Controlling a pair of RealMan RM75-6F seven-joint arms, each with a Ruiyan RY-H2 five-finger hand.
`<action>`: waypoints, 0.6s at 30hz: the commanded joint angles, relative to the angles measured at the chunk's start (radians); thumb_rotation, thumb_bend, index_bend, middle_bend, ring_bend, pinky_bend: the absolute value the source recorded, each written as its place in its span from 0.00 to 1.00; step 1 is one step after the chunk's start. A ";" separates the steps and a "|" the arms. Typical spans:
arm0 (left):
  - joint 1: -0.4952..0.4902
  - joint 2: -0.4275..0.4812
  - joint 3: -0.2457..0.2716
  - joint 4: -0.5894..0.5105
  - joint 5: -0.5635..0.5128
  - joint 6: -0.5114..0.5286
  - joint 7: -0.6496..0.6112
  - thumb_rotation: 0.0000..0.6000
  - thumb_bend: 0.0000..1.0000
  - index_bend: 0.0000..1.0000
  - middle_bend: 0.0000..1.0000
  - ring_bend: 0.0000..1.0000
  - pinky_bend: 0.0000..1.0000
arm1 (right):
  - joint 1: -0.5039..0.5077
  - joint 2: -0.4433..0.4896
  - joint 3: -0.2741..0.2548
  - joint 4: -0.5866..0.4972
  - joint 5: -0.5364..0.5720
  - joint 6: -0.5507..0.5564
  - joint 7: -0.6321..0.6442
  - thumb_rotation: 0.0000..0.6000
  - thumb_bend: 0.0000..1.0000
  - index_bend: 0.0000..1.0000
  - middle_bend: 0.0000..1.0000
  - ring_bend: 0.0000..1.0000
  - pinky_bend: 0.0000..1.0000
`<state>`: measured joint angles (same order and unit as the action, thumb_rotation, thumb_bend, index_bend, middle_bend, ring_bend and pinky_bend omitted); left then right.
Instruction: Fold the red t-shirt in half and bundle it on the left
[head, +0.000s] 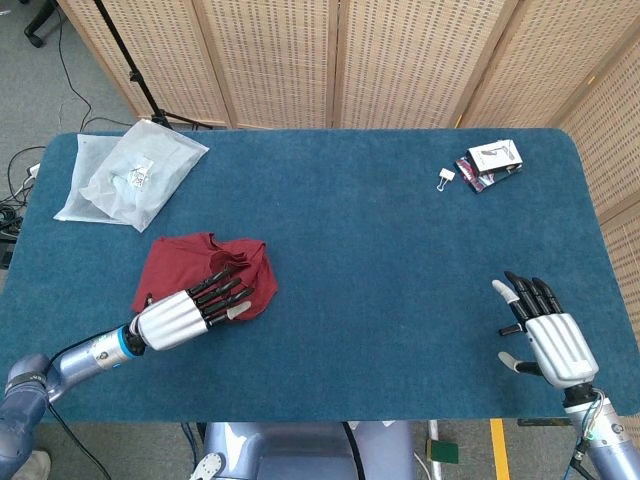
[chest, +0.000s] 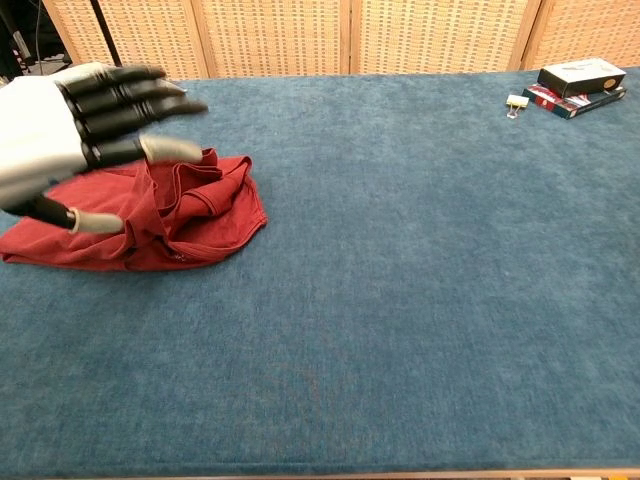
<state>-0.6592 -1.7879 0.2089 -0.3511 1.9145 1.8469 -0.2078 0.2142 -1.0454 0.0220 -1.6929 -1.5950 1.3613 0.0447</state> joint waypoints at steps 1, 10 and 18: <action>-0.004 0.014 -0.065 -0.043 -0.060 0.053 -0.071 1.00 0.02 0.01 0.00 0.00 0.00 | 0.000 0.000 0.000 -0.001 -0.001 0.000 0.000 1.00 0.00 0.00 0.00 0.00 0.00; 0.016 0.096 -0.129 -0.135 -0.190 -0.165 -0.132 1.00 0.02 0.00 0.00 0.00 0.00 | 0.000 0.001 -0.001 -0.002 -0.003 0.000 0.001 1.00 0.00 0.00 0.00 0.00 0.00; 0.002 0.047 -0.158 -0.059 -0.259 -0.385 -0.145 1.00 0.02 0.00 0.00 0.00 0.00 | 0.003 0.002 0.001 -0.001 0.004 -0.006 0.005 1.00 0.00 0.00 0.00 0.00 0.00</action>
<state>-0.6501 -1.7223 0.0646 -0.4355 1.6789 1.5040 -0.3485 0.2170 -1.0431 0.0232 -1.6936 -1.5908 1.3556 0.0500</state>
